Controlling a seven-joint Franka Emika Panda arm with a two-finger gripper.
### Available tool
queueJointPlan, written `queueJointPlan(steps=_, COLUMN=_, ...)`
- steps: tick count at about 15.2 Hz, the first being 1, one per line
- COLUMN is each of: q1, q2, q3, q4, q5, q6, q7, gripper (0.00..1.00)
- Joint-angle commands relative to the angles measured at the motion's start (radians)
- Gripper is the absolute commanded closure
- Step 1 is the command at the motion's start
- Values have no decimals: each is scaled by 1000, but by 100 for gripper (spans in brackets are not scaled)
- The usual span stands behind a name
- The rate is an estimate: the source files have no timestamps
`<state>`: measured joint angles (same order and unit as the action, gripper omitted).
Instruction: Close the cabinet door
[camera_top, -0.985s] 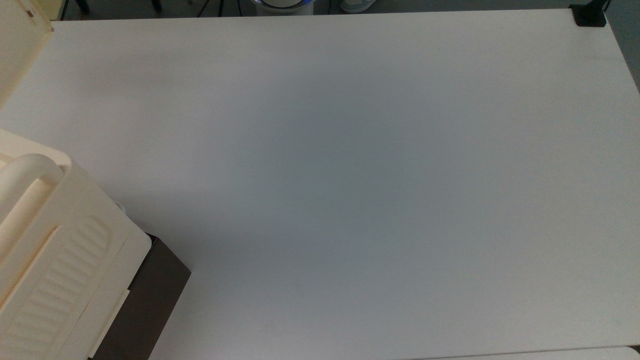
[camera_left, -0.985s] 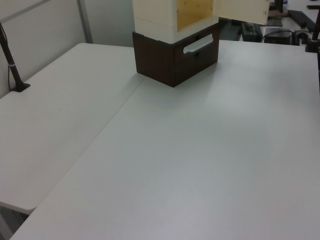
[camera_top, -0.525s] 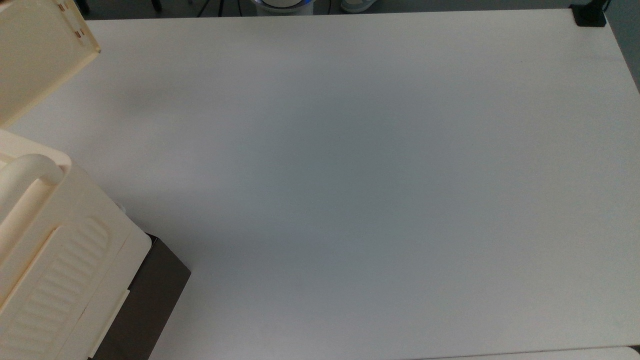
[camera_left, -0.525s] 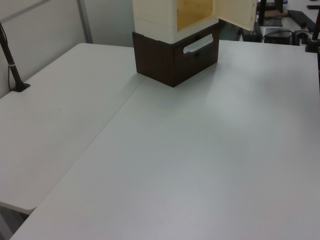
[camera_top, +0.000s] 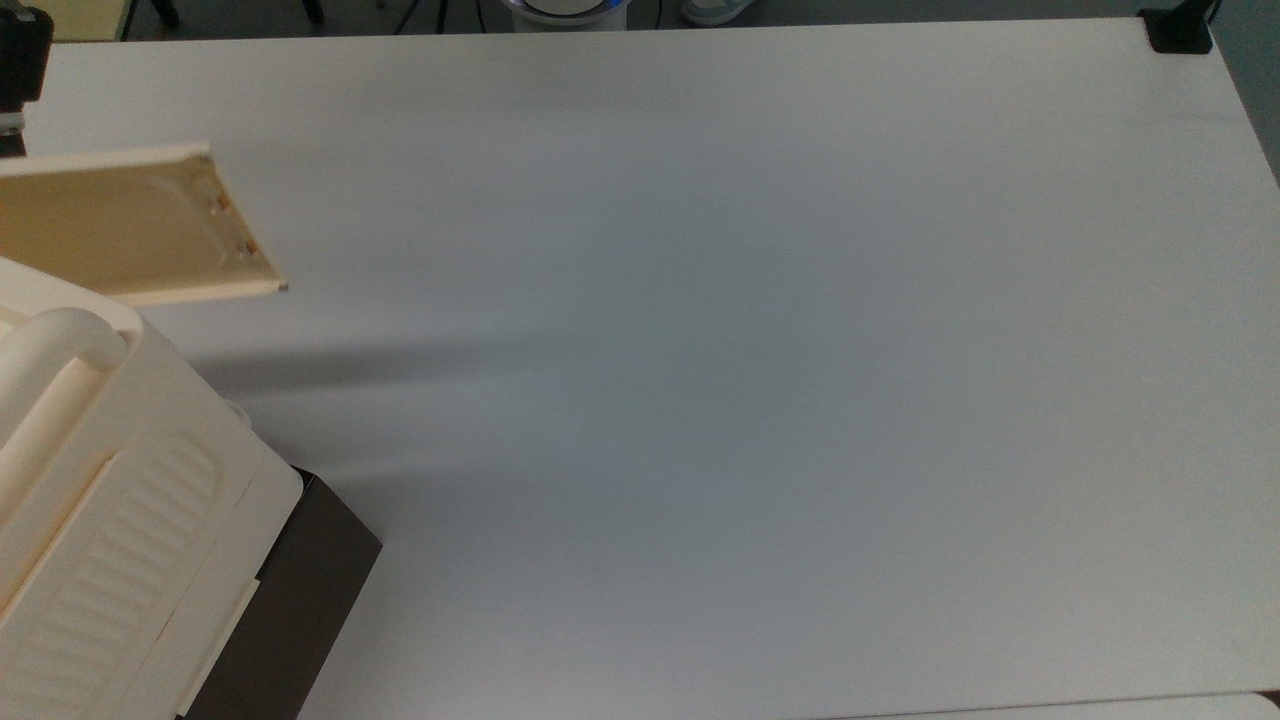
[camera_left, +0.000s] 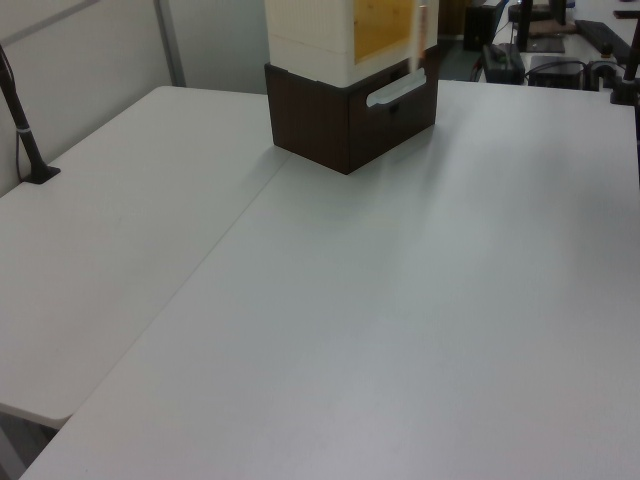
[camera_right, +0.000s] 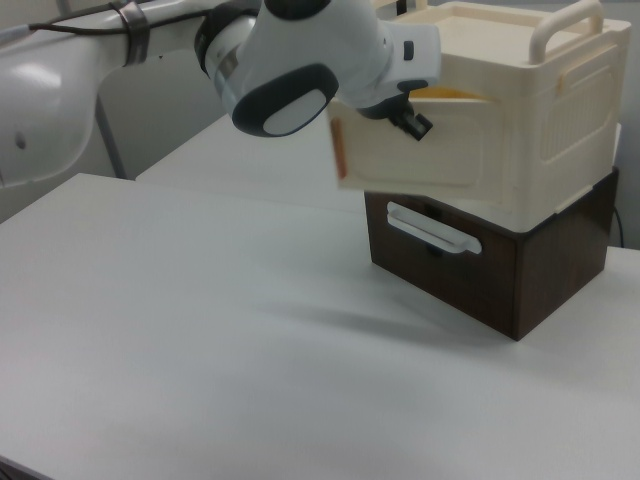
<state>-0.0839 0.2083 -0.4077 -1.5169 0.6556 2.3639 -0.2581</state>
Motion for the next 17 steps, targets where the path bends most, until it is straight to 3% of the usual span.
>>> queueJointPlan(steps=1, q1=7, q2=37, q3=13, q4=-5, q5=110, q6=147, q7=7, gripper=100)
queueJointPlan(steps=3, q1=6, q2=46, q3=21, q4=-5, q5=127, q6=202, q7=8, gripper=100)
queueJointPlan(steps=12, q1=13, q2=23, q3=27, q4=-29, q5=113, q6=189, q7=-4, gripper=100)
queueJointPlan(steps=14, q1=24, q2=-1, q3=27, q4=-39, q5=92, q6=132, q7=-3, gripper=100)
queueJointPlan(steps=17, q1=26, q2=-52, q3=27, q4=-37, q5=-8, q6=-71, q7=2, gripper=100)
